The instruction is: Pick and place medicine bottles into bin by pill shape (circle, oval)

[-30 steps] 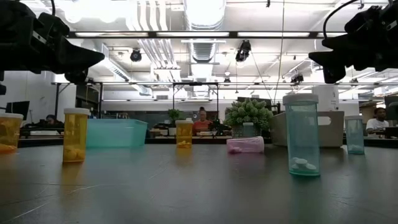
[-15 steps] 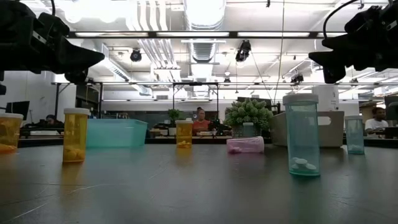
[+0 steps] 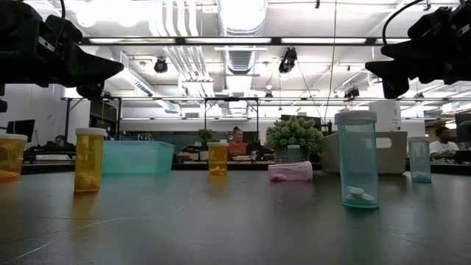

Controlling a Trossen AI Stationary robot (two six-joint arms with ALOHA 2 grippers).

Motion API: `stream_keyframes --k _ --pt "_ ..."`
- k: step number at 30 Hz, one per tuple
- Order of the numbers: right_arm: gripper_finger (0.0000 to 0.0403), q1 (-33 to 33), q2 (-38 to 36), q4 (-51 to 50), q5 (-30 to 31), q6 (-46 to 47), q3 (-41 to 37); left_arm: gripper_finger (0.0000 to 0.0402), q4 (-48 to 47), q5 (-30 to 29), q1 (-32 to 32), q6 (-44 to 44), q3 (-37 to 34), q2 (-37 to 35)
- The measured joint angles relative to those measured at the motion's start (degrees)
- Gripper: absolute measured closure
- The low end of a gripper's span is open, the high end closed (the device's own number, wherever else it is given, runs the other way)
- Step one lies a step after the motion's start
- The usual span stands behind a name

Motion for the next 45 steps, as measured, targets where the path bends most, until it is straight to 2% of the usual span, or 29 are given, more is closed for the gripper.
stream_keyframes --k 3,8,19,21,23,25,31,34,38,45 --pt "0.0202 0.01 0.0 -0.01 0.01 -1.05 0.0 0.0402 -0.02 0.0 0.0 0.01 0.0 -0.01" --pt "0.0202 -0.01 0.0 0.07 0.03 -8.42 -0.01 0.0402 -0.22 0.0 -0.02 1.85 0.0 0.0" --pt "0.0202 -0.01 0.01 -0.04 1.0 -10.36 0.63 0.0402 0.4 0.0 -0.01 1.47 0.0 0.0" --pt "0.0202 -0.01 0.0 0.54 0.95 -11.0 0.63 0.0402 1.24 0.0 -0.06 -1.67 0.0 0.0" --pt "0.0202 -0.01 0.0 2.19 0.95 -11.56 0.63 0.0402 3.29 -0.02 -0.04 -9.78 0.0 0.0" --pt "0.0202 -0.01 0.0 3.44 0.95 -13.04 0.63 0.0402 6.43 0.0 -0.04 -14.11 0.0 0.0" --pt "0.0202 0.01 0.21 3.31 0.95 -14.14 0.68 0.0402 16.74 0.0 -0.04 -16.01 0.0 0.0" --pt "0.0202 0.01 0.28 3.31 0.93 -11.17 0.73 0.0402 21.56 0.0 -0.04 -18.1 -0.02 -0.02" --pt "0.0202 0.01 0.29 3.06 0.96 -1.78 0.79 0.0402 27.33 0.0 -0.04 -20.58 -0.02 -0.02" --pt "0.0202 0.01 0.29 4.26 0.95 1.87 0.85 0.0402 29.23 -2.21 -0.04 -17.9 0.28 0.09"
